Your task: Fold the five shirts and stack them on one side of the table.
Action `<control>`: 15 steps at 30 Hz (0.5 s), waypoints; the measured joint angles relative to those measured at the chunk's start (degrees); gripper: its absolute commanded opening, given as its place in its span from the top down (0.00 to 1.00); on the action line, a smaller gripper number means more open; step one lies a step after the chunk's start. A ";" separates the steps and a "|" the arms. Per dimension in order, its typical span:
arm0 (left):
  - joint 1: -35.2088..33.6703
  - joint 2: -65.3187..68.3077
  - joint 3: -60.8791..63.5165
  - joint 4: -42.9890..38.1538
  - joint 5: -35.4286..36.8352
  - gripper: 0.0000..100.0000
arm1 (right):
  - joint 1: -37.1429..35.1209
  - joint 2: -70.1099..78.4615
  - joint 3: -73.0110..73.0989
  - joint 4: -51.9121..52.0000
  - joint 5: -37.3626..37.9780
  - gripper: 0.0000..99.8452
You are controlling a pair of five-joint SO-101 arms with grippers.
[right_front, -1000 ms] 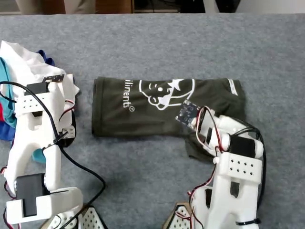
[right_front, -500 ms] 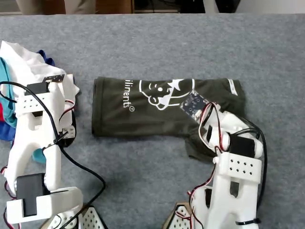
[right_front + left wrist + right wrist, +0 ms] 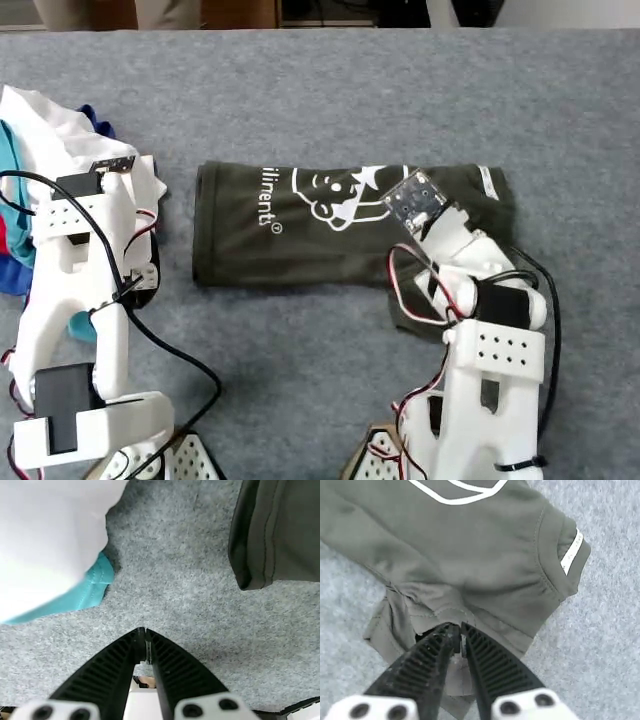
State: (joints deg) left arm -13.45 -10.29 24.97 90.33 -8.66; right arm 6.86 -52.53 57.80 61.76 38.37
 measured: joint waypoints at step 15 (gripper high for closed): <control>0.00 0.00 0.00 0.00 0.00 0.98 | 10.20 0.00 3.69 0.00 22.15 0.98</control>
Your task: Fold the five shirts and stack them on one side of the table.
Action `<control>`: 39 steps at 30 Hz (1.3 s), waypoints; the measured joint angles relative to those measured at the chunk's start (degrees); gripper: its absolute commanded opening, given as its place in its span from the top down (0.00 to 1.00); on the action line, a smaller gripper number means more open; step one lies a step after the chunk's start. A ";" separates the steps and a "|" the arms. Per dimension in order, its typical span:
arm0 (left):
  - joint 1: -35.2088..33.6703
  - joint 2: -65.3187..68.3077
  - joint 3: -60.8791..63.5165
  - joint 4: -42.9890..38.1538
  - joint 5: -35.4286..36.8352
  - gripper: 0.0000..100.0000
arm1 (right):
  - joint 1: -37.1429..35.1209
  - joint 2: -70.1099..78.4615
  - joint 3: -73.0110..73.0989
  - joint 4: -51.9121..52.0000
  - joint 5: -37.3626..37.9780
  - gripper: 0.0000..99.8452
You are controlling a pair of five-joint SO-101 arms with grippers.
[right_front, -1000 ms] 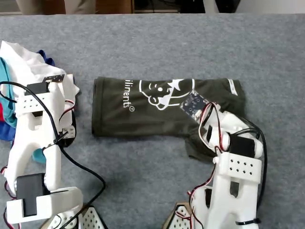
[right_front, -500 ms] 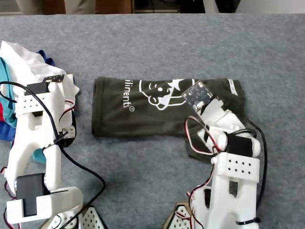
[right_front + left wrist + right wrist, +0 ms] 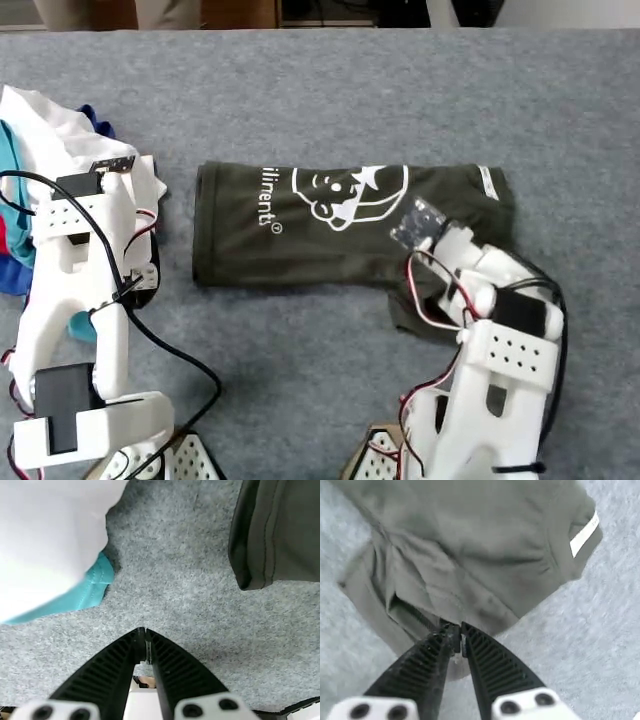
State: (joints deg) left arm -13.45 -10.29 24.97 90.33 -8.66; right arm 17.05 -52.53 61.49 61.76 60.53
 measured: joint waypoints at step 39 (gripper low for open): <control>0.00 0.09 0.00 0.18 0.00 0.98 | -0.09 0.00 17.14 -7.82 16.18 0.81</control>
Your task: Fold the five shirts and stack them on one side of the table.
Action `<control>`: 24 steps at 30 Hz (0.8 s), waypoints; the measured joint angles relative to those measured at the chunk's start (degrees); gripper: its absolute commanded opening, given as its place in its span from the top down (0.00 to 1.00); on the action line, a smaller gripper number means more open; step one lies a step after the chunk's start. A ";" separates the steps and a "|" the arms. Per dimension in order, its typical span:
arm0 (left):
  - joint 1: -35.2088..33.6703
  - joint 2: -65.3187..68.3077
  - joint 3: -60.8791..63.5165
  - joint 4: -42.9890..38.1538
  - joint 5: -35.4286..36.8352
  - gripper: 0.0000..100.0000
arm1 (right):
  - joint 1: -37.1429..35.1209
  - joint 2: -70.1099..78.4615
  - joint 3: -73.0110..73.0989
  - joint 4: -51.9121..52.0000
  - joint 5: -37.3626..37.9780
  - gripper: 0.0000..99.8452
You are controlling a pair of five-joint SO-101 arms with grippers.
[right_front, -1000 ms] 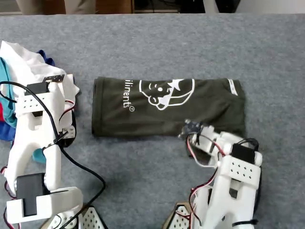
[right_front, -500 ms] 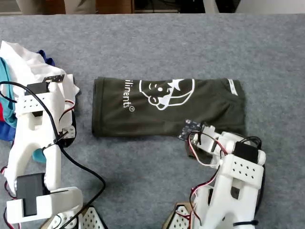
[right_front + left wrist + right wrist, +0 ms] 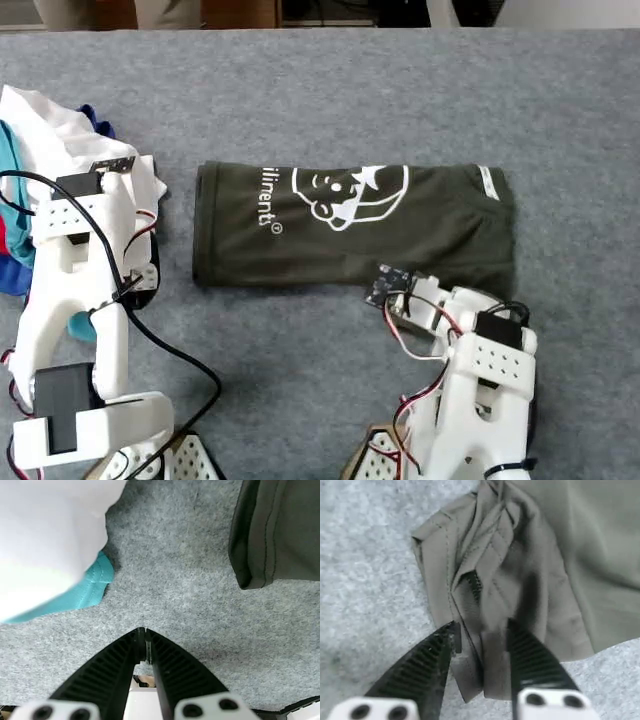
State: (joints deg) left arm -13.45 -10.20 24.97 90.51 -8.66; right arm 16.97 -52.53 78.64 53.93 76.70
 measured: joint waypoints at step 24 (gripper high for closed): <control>0.00 0.00 1.85 0.00 0.00 0.98 | 0.00 0.00 2.55 1.85 4.48 0.81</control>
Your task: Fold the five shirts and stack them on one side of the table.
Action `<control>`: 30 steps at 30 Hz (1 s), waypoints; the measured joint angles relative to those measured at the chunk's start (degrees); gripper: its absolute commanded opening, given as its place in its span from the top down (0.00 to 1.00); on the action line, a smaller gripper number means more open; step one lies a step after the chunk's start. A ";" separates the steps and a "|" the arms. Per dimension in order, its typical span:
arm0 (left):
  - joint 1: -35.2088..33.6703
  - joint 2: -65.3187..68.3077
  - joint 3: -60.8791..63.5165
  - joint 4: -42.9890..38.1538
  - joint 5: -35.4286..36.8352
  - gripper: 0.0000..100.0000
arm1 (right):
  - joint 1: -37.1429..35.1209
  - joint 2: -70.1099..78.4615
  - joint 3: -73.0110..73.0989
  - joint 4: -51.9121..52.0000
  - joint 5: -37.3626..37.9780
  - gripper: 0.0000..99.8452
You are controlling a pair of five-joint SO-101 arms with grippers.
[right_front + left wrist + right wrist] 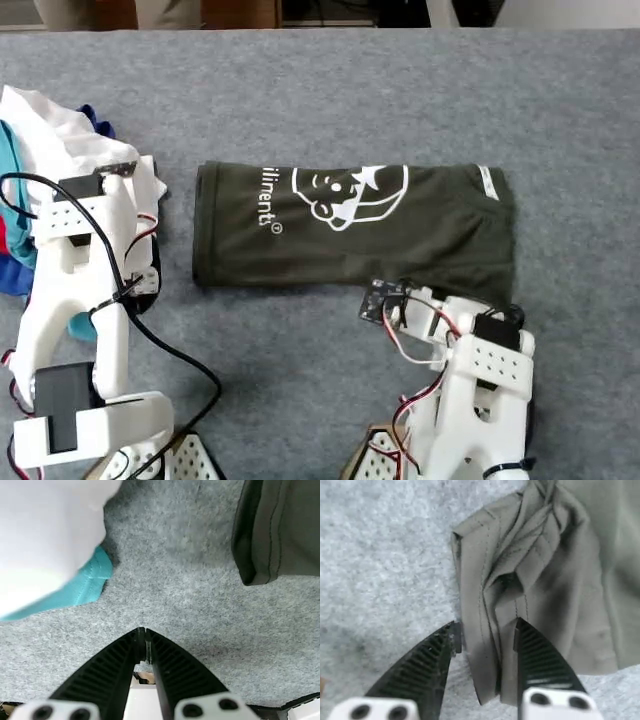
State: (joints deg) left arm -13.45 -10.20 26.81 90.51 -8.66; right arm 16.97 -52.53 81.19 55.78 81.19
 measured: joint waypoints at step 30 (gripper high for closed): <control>0.00 0.00 0.09 0.00 0.00 0.98 | -0.26 43.60 -30.33 1.41 -1.32 1.00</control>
State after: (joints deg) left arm -13.45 -10.20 26.90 90.51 -8.66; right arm 16.70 -8.92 50.86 57.19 79.87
